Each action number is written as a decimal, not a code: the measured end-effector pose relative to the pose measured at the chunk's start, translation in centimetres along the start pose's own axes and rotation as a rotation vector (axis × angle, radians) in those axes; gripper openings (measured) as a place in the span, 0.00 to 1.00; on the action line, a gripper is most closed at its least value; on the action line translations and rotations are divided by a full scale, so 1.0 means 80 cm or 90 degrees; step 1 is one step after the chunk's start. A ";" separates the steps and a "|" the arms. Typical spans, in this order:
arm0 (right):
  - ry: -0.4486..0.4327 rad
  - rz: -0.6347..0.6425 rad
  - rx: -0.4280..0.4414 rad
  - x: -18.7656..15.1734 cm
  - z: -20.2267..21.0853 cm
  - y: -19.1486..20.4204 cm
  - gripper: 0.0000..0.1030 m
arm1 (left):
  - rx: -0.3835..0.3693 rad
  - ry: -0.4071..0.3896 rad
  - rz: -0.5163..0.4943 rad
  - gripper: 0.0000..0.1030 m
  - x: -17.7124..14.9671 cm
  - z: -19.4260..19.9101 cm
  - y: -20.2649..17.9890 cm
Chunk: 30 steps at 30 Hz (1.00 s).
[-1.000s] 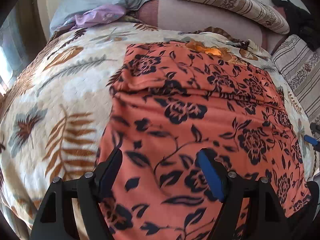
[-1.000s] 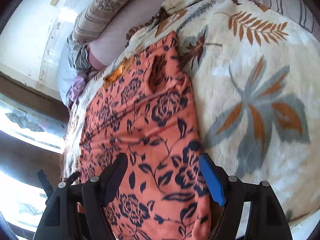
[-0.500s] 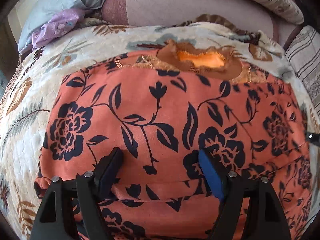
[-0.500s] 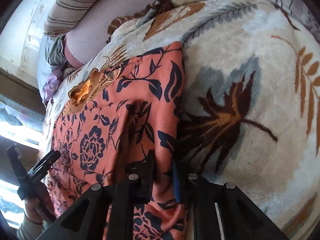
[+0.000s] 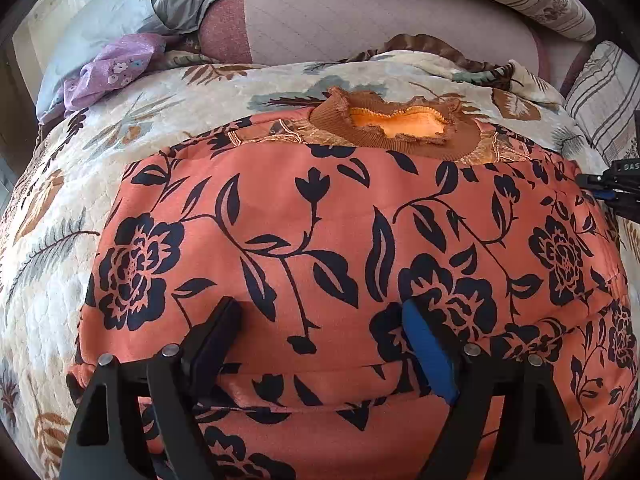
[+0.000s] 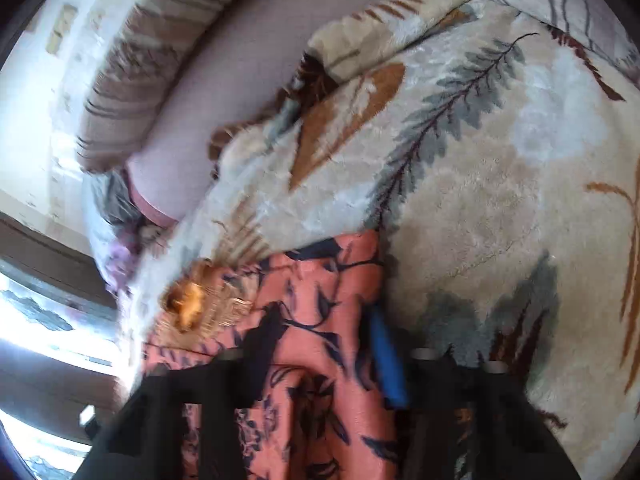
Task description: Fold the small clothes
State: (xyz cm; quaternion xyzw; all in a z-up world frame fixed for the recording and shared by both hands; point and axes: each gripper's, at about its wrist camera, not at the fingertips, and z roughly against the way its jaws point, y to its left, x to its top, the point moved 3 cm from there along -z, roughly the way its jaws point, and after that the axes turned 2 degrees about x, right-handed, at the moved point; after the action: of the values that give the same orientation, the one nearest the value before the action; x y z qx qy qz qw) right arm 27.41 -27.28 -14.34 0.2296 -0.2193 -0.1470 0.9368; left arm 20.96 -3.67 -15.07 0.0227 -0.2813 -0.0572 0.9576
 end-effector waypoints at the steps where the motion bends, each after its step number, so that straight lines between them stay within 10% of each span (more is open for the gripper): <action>1: -0.018 -0.007 -0.045 0.004 0.002 -0.008 0.10 | -0.001 -0.001 -0.001 0.83 0.000 -0.001 0.000; 4: -0.131 -0.103 -0.097 0.004 0.050 -0.038 0.20 | -0.007 0.001 -0.001 0.83 0.002 0.002 0.002; 6: -0.093 -0.094 0.000 -0.012 0.063 -0.033 0.34 | -0.020 0.003 -0.001 0.83 0.000 0.010 0.006; 8: -0.068 -0.051 0.014 -0.041 0.085 -0.020 0.83 | -0.036 0.000 0.006 0.83 -0.007 0.028 0.015; 13: 0.071 0.018 0.144 -0.156 0.147 -0.015 0.83 | -0.079 -0.040 0.038 0.83 -0.061 0.113 0.069; 19: 0.269 0.058 0.151 -0.302 0.175 -0.038 0.83 | -0.121 0.042 0.134 0.83 -0.168 0.171 0.152; 26: 0.333 0.060 0.154 -0.376 0.166 -0.049 0.78 | -0.132 0.086 0.196 0.83 -0.263 0.205 0.198; 30: 0.320 0.065 0.155 -0.387 0.164 -0.047 0.60 | -0.162 0.116 0.252 0.83 -0.292 0.206 0.213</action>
State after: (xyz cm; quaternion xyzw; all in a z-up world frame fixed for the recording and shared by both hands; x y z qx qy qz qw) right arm -6.12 -23.66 -16.38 0.3584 -0.0072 -0.0108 0.9335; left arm -5.83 15.95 -12.43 -0.1484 -0.1834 0.0988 0.9667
